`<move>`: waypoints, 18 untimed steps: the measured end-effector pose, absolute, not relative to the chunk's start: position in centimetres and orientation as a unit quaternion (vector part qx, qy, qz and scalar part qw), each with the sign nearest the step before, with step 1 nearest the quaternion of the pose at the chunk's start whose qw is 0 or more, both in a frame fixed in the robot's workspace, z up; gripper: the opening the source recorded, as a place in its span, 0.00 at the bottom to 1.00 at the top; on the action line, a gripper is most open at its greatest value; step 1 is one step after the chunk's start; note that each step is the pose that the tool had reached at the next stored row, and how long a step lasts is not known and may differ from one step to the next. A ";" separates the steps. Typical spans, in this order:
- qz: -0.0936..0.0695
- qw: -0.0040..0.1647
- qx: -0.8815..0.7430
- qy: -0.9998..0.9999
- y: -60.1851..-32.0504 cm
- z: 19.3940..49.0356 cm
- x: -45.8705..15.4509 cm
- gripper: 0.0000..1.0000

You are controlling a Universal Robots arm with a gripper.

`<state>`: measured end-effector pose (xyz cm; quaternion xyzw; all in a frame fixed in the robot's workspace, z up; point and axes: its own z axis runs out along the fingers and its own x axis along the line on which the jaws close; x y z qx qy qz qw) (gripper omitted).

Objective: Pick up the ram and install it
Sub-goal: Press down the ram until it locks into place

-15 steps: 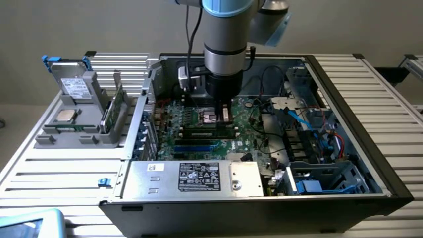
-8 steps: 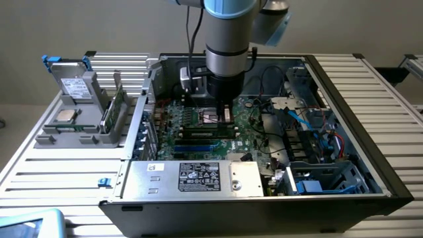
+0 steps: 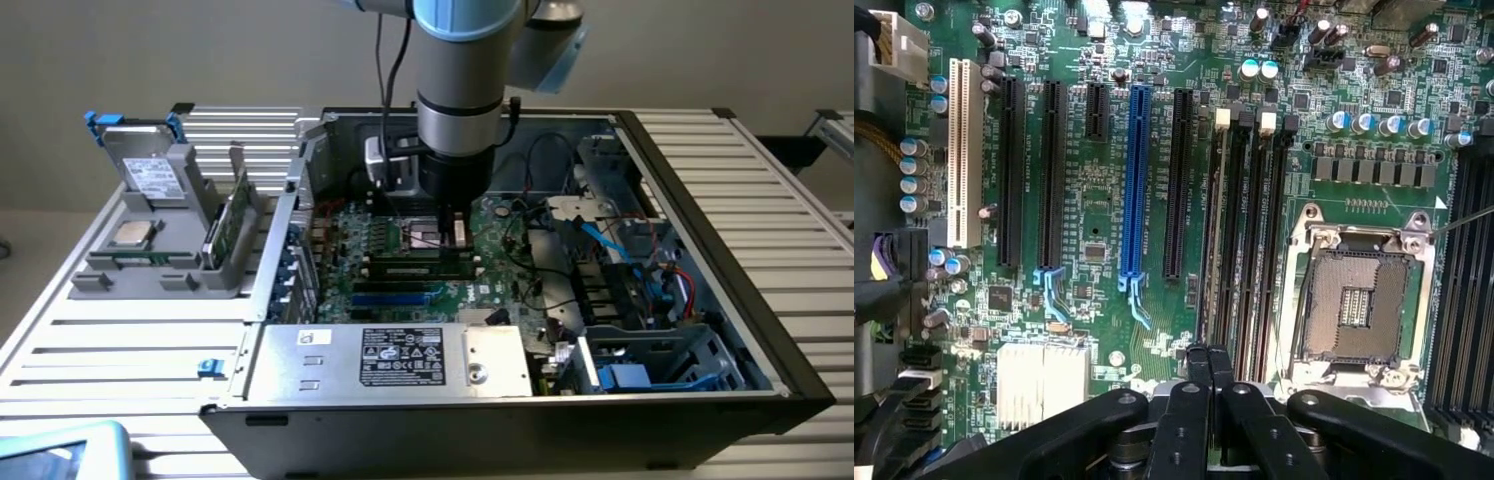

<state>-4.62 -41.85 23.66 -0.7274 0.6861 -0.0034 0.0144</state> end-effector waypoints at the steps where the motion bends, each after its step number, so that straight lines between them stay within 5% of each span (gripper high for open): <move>1: -0.003 0.014 -0.727 0.686 -41.8 23.6 -4.6 0.11; 18: -0.003 0.014 -0.726 0.687 -41.7 23.2 -4.6 0.11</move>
